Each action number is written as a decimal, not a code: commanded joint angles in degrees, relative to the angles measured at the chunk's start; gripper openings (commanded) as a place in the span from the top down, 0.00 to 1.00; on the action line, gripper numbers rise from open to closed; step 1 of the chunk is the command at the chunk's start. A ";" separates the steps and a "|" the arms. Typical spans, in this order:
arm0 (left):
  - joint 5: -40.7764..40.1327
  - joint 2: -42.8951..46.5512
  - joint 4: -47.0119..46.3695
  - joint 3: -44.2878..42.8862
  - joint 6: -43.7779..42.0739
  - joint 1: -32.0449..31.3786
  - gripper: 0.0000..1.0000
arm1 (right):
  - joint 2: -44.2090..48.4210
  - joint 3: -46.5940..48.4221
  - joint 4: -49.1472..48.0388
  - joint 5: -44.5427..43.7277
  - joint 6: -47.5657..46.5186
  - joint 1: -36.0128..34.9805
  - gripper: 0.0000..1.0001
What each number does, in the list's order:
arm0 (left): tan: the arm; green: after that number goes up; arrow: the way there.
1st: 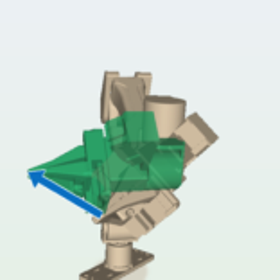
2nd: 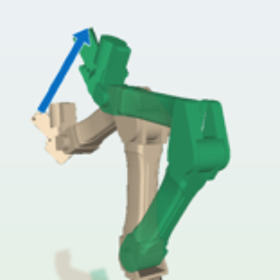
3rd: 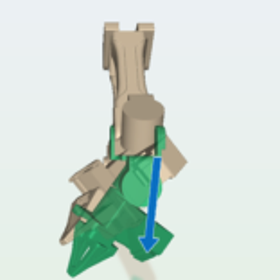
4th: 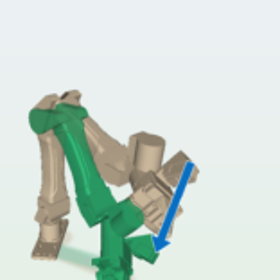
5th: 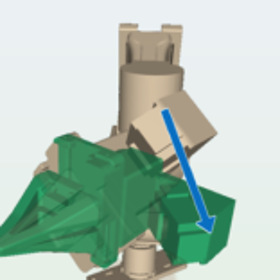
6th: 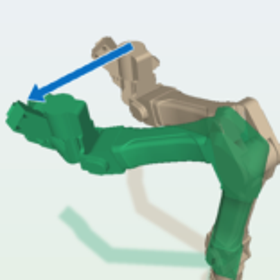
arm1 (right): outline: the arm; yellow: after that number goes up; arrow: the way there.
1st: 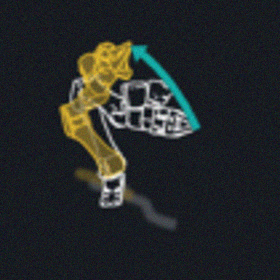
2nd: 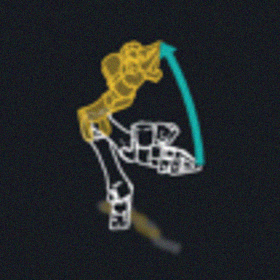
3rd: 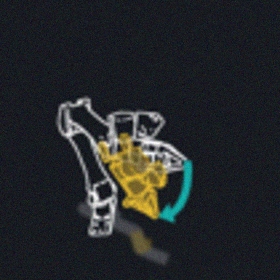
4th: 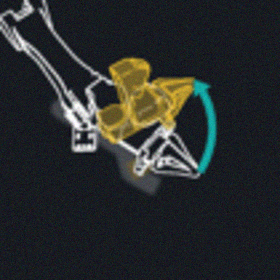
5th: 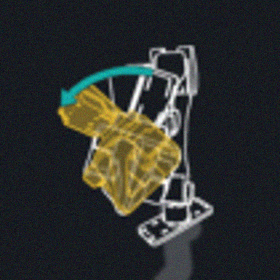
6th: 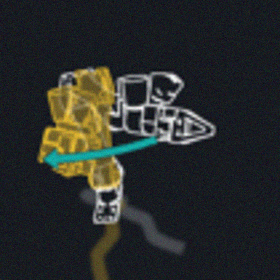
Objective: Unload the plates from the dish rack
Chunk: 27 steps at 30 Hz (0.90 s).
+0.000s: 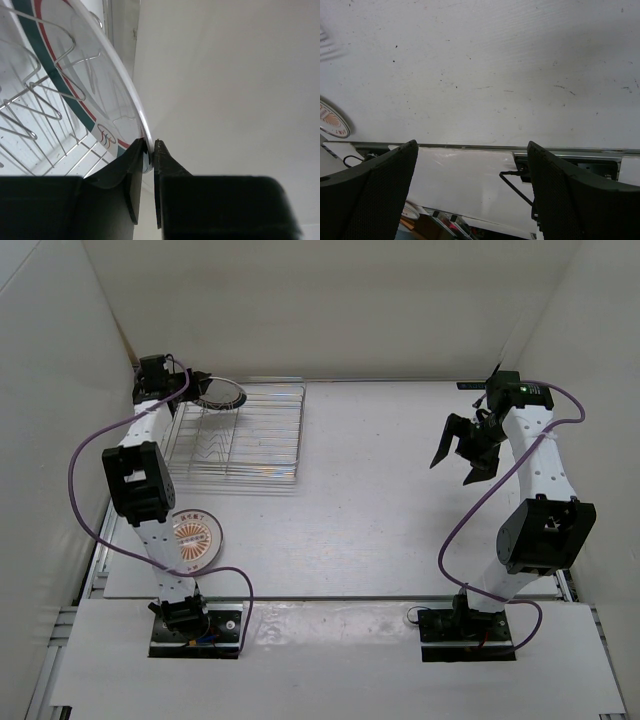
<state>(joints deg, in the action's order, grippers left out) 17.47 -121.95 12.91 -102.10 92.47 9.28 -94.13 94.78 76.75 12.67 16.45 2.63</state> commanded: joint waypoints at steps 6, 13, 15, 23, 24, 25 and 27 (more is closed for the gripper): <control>3.00 8.48 -2.54 2.00 3.33 -0.31 0.88 | 0.44 0.14 13.07 1.13 -0.71 0.35 0.09; 2.74 10.50 -3.15 2.61 5.00 0.13 0.91 | 0.44 -0.12 13.16 1.31 -0.45 0.36 0.09; 2.57 11.99 -3.67 3.75 6.32 0.21 0.92 | 0.52 -0.21 13.07 1.48 -0.37 0.35 0.09; 2.83 15.60 -5.25 6.30 8.69 0.30 0.95 | 0.53 -0.30 13.07 1.66 -0.45 0.27 0.09; 2.74 16.13 -5.26 6.48 9.65 0.30 0.95 | 0.70 -0.21 13.07 1.66 -0.63 0.27 0.09; 2.83 16.74 -5.35 6.74 9.84 0.30 0.95 | 0.61 -0.30 13.07 1.75 -0.54 0.35 0.09; 3.18 17.70 -5.26 7.09 10.19 0.13 0.96 | 0.52 -0.21 13.16 1.92 -0.45 0.27 0.09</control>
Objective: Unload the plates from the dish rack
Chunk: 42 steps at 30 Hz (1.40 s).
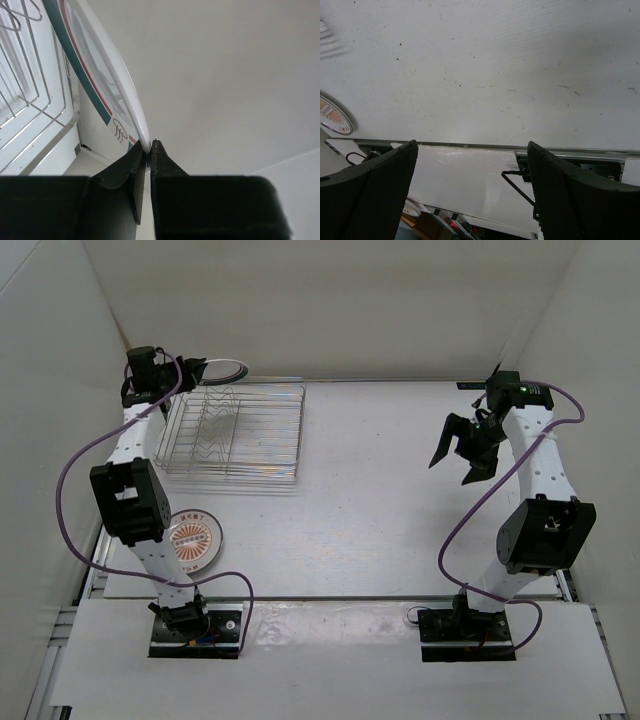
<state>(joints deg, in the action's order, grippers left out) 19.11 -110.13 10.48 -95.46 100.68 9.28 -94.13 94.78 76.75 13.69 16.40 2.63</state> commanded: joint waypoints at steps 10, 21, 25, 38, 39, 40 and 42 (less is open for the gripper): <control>8.21 7.30 5.95 -7.09 -8.47 -0.31 1.00 | 0.35 0.58 13.69 0.98 -0.67 0.27 0.09; 13.32 5.69 37.06 -26.72 -50.30 -9.00 1.00 | 1.14 0.40 13.86 1.69 -0.32 0.18 0.09; 9.64 8.70 44.07 -23.28 -63.39 -16.55 1.00 | 1.84 1.28 14.13 1.69 -0.23 0.18 0.09; -18.74 13.09 58.24 -18.37 -100.30 -50.71 1.00 | -2.46 12.36 12.90 29.07 6.61 1.23 0.09; -22.07 13.36 58.69 -17.66 -102.77 -52.59 1.00 | -2.46 9.75 12.64 30.85 6.97 1.15 0.09; -25.50 13.97 58.95 -15.04 -106.01 -54.52 1.00 | -1.94 8.41 12.03 34.70 8.80 1.23 0.09; -32.95 14.24 60.09 -13.44 -109.64 -61.12 1.00 | -1.06 3.60 7.37 38.85 10.13 0.88 0.09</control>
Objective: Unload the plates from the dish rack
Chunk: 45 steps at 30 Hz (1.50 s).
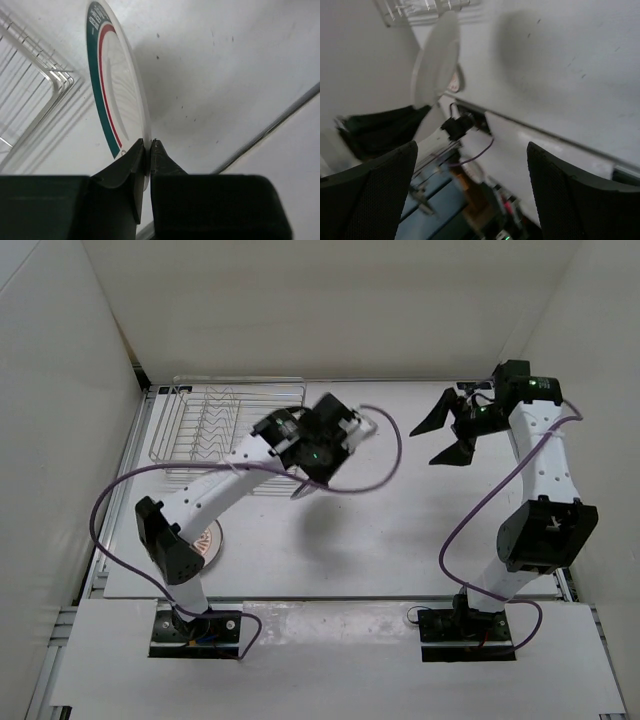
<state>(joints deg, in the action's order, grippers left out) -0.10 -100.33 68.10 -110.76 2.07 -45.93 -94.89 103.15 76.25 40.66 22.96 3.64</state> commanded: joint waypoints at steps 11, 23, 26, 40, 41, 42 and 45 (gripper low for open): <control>-44.72 11.92 -23.44 30.43 -37.31 -26.75 1.00 | 2.87 -16.31 6.54 15.06 3.41 -1.18 0.09; -48.25 8.84 -54.28 33.77 -64.53 -30.44 1.00 | 0.06 -16.24 5.41 16.28 2.44 -5.40 0.09; -48.41 8.14 -55.26 33.33 -65.52 -30.88 1.00 | -0.64 -14.13 5.31 15.15 2.44 -6.01 0.09; -52.19 9.01 -59.64 36.12 -64.47 -32.91 0.78 | -1.79 -12.36 7.51 9.88 0.51 -6.28 1.00; -53.24 10.41 -60.96 37.01 -64.47 -32.91 0.75 | -1.35 -12.54 7.60 9.44 0.51 -6.10 1.00; -56.64 10.68 -65.85 38.85 -64.55 -32.47 0.70 | -1.26 -12.71 8.03 7.69 0.59 -6.19 1.00; -62.54 14.46 -77.01 44.82 -65.08 -29.76 0.00 | -0.38 -12.36 9.35 3.47 0.59 -5.93 1.00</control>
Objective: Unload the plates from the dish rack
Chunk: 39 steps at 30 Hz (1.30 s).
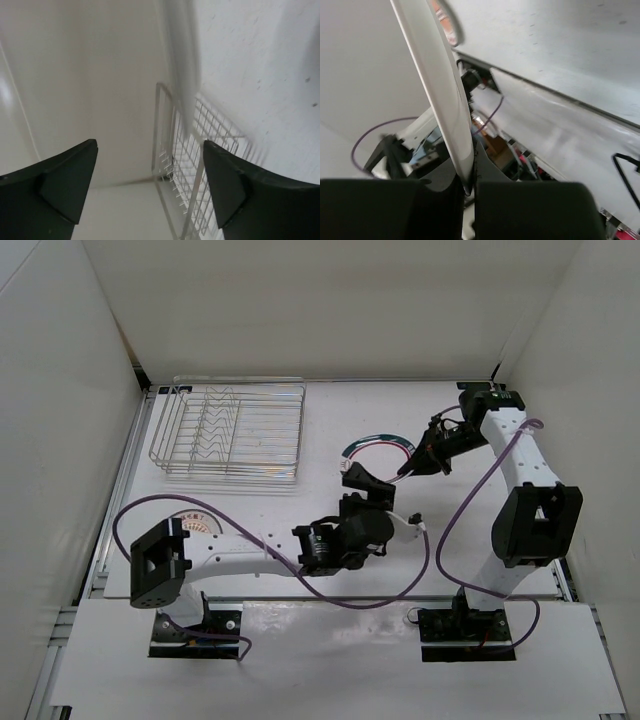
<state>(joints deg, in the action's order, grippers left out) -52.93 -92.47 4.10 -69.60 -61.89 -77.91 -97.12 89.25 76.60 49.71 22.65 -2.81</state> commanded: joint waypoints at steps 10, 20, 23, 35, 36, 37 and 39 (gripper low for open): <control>-0.89 24.69 37.59 -5.98 56.05 26.45 0.00 | 1.76 -5.39 5.94 -9.37 1.96 -0.35 1.00; 35.20 29.72 51.18 -5.36 81.74 54.25 0.00 | -7.35 -4.19 -1.63 -10.16 2.40 -8.34 1.00; 42.54 27.69 53.99 -7.47 82.19 60.49 0.00 | -9.31 -2.68 -5.13 -9.37 1.08 -12.73 1.00; 46.33 30.06 57.77 -4.93 84.12 62.70 0.00 | -21.52 4.09 -8.30 -8.67 -2.71 -24.70 0.82; 46.25 31.02 58.39 -4.32 84.39 62.79 0.00 | -22.75 4.35 -8.65 -8.58 -2.44 -25.57 0.82; 46.33 31.20 59.26 -3.96 84.65 63.14 0.00 | -23.81 4.61 -8.48 -9.36 -2.27 -25.75 0.79; 46.25 31.73 60.14 -3.61 85.00 63.67 0.00 | -26.53 5.49 -7.78 -10.42 -2.61 -26.28 0.76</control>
<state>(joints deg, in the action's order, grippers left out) -7.84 -62.81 61.58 -73.95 21.69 -15.09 -121.27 92.14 67.94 39.00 20.86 -28.53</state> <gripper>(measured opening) 1.000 0.234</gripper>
